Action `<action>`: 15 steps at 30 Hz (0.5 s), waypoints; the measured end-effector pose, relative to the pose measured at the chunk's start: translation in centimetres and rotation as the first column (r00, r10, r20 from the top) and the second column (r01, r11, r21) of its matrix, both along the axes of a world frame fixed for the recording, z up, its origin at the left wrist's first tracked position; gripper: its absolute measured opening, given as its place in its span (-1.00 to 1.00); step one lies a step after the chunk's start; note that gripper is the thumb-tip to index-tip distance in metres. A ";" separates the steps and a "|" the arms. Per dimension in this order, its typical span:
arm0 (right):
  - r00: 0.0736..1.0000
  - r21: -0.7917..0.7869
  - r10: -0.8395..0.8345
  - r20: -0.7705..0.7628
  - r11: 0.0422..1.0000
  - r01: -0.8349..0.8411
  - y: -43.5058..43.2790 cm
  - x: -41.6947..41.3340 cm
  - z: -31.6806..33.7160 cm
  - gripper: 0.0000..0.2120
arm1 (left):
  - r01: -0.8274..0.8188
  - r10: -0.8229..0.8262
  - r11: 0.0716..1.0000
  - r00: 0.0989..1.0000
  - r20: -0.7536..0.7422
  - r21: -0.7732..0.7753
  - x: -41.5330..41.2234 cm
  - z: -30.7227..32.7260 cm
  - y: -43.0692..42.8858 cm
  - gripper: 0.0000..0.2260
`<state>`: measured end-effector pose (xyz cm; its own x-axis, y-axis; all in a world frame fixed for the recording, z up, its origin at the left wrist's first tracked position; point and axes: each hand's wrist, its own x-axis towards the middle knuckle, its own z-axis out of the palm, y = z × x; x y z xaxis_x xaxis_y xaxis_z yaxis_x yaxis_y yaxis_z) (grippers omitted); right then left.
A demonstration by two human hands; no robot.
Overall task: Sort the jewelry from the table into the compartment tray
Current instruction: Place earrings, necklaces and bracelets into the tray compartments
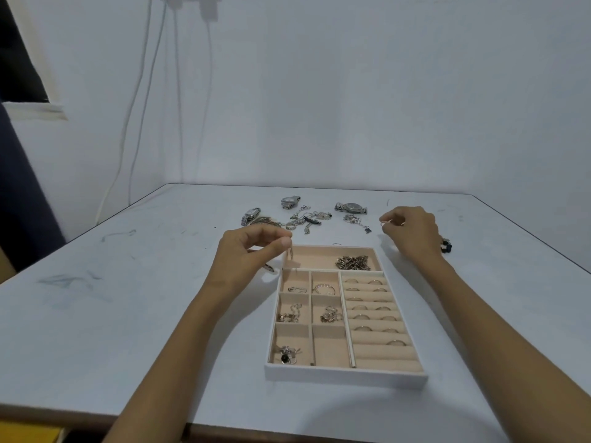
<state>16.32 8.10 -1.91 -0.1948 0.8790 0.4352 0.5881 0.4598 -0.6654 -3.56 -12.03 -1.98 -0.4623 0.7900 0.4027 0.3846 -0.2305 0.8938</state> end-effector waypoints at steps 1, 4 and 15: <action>0.999 -0.013 0.015 -0.045 1.000 -0.016 -0.4 0.0 0.2 -0.82 | 0.005 -0.005 1.000 1.000 0.011 0.000 0.0 0.0 0.0 -0.95; 0.962 -0.055 0.114 -0.247 0.990 -0.132 -1.6 0.1 1.1 -0.84 | 0.026 -0.026 1.000 0.999 0.023 0.003 0.0 0.1 -0.2 -0.95; 0.769 -0.174 0.487 -0.415 0.787 -0.592 -9.1 -0.1 3.6 -0.84 | 0.089 -0.094 0.994 0.992 -0.085 -0.064 0.2 -0.2 -0.3 -0.98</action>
<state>16.26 -0.96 1.67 -0.5653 0.7618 0.3164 0.0193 0.3957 -0.9182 -3.35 -12.30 -2.23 -0.3520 0.8511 0.3895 0.4422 -0.2156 0.8706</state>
